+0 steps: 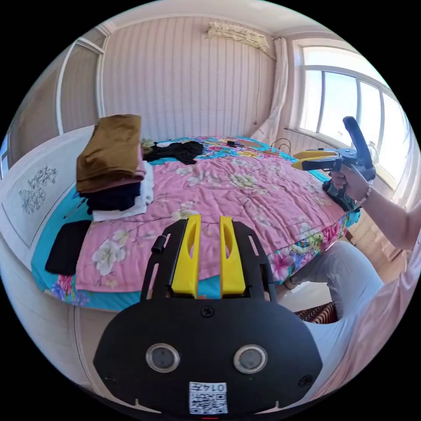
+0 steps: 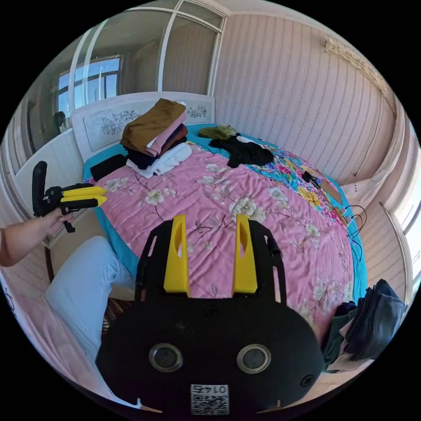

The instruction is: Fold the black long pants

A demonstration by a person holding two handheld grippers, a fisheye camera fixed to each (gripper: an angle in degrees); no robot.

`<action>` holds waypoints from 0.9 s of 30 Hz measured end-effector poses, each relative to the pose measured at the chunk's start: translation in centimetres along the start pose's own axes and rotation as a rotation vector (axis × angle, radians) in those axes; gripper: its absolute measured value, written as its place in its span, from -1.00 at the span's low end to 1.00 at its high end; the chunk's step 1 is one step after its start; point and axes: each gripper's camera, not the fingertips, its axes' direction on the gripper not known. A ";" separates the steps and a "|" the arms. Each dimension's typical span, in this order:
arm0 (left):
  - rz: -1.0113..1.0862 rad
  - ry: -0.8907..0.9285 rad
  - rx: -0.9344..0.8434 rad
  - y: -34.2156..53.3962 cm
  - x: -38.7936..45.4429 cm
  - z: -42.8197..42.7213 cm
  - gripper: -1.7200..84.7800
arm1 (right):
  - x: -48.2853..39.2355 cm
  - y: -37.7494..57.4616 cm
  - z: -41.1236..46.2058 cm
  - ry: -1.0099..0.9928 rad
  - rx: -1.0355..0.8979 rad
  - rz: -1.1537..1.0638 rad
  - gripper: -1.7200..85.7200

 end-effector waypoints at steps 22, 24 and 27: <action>-0.463 -0.373 0.034 9.3 -36.5 -11.9 -0.67 | -42.2 -30.9 20.6 -0.238 -0.145 -0.494 -0.55; -0.465 -0.375 0.018 8.8 -38.7 -11.3 -0.66 | -45.5 -33.4 22.9 -0.264 -0.156 -0.526 -0.55; -0.476 -0.380 -0.011 8.0 -42.3 -10.6 -0.64 | -49.5 -36.5 25.7 -0.282 -0.158 -0.572 -0.55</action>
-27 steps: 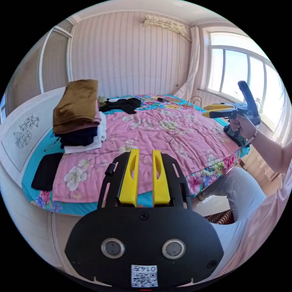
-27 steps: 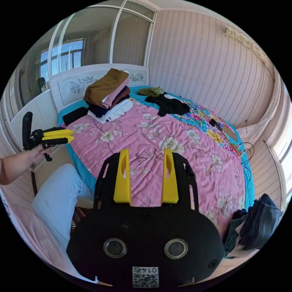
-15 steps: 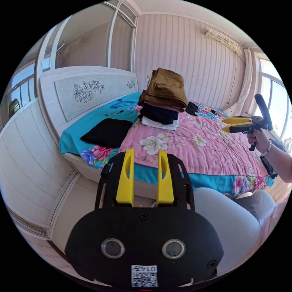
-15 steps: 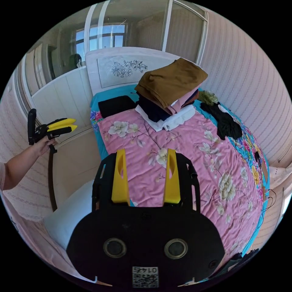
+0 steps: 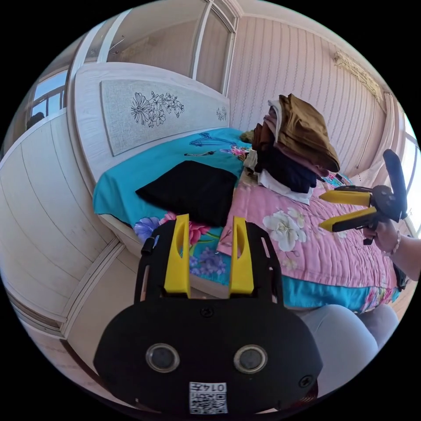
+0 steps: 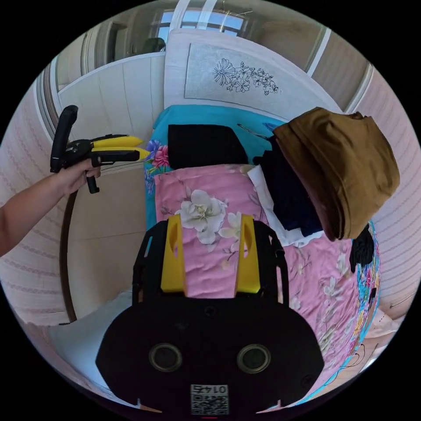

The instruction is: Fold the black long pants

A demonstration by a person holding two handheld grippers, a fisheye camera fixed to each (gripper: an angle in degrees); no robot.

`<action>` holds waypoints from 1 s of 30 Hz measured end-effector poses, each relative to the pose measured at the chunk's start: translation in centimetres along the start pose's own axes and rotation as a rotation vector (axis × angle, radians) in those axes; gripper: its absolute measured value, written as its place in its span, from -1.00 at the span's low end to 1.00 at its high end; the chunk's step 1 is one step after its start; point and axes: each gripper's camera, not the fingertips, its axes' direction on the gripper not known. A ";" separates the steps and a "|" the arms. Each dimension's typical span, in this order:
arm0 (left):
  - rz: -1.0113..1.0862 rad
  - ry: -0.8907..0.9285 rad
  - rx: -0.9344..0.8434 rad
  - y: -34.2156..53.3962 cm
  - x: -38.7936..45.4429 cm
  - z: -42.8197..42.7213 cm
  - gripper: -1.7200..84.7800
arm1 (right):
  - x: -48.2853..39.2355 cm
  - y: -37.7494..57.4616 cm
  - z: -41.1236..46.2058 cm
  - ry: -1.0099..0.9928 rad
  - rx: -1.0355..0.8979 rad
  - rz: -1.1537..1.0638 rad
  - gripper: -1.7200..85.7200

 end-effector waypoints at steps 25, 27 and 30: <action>-0.057 -0.028 -0.125 -7.9 -6.3 7.3 -0.76 | -4.0 -18.3 14.5 -0.139 -0.034 -0.101 -0.62; -0.045 -0.016 -0.130 -8.1 -6.2 7.1 -0.81 | -3.6 -18.0 15.0 -0.170 -0.062 -0.094 -0.68; -0.023 -0.018 -0.140 -8.6 -5.6 6.4 -0.84 | -2.8 -17.2 14.5 -0.175 -0.056 -0.076 -0.89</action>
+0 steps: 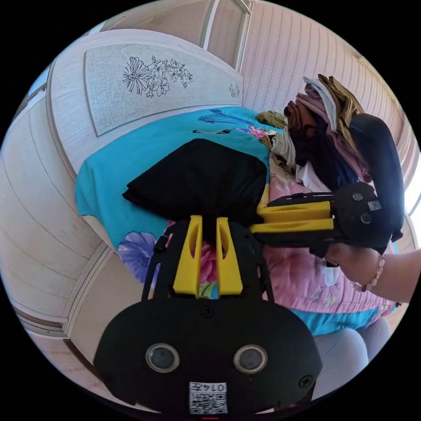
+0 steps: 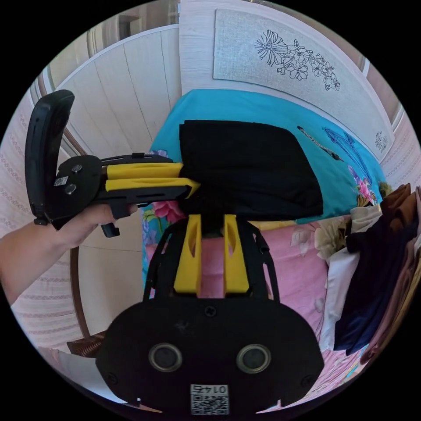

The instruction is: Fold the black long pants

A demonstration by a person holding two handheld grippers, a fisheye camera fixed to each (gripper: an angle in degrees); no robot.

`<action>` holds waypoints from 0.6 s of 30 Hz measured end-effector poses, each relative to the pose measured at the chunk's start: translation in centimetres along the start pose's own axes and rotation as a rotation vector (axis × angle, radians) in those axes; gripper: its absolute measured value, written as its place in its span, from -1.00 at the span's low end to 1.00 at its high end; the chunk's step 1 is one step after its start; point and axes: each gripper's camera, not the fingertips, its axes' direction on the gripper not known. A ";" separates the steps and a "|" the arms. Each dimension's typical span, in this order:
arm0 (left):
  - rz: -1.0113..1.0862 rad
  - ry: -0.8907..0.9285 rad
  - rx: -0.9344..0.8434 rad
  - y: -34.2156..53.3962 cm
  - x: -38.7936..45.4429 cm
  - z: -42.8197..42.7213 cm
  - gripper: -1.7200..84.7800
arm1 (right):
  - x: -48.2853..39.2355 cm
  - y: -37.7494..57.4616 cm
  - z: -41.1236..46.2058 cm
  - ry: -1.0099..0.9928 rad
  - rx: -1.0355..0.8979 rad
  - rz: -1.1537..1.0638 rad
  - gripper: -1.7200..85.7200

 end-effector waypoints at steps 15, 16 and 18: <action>0.238 0.328 0.329 -4.6 17.0 -15.7 -0.86 | 6.8 22.7 -21.1 0.061 0.382 0.166 -0.95; 0.278 0.394 0.349 -4.8 19.3 -17.2 -0.86 | 7.2 24.6 -22.6 0.057 0.408 0.181 -0.95; 0.331 0.498 0.370 -4.9 23.0 -19.2 -0.86 | 8.1 32.3 -28.5 0.061 0.491 0.233 -0.95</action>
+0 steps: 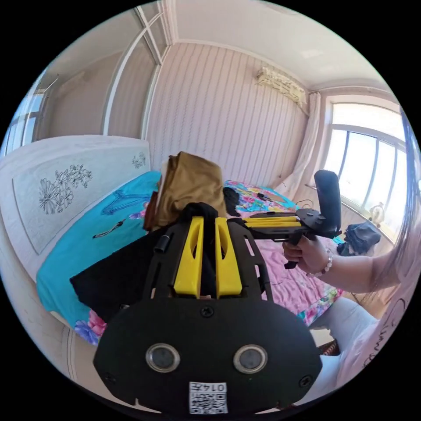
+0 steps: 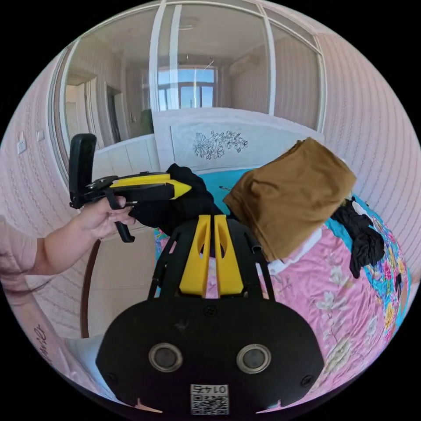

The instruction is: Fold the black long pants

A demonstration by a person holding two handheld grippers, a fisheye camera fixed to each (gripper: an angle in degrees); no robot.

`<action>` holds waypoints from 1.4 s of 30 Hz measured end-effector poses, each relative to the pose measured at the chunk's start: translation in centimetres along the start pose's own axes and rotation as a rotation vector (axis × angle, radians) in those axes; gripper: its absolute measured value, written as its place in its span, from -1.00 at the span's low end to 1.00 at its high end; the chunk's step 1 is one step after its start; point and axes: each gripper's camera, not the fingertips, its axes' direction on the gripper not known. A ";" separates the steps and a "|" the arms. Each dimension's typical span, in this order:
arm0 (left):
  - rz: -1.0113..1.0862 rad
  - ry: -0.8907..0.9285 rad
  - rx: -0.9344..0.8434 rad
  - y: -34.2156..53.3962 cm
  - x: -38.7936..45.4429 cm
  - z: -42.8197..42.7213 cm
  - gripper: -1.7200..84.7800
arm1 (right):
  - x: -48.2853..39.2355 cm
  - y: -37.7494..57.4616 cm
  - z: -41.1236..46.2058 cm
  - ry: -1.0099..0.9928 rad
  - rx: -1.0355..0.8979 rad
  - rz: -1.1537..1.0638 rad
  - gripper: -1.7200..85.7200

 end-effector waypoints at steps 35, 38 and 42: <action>-0.275 0.465 -0.222 7.7 21.5 17.5 -0.87 | 19.4 56.3 -43.0 0.534 -0.177 0.881 -0.95; -0.141 0.446 -0.166 4.2 22.8 16.6 -0.87 | 20.9 54.8 -46.1 0.526 -0.074 0.818 -0.95; -0.035 0.409 -0.209 4.7 25.1 17.3 -0.87 | 21.9 53.0 -48.1 0.610 -0.064 0.727 -0.94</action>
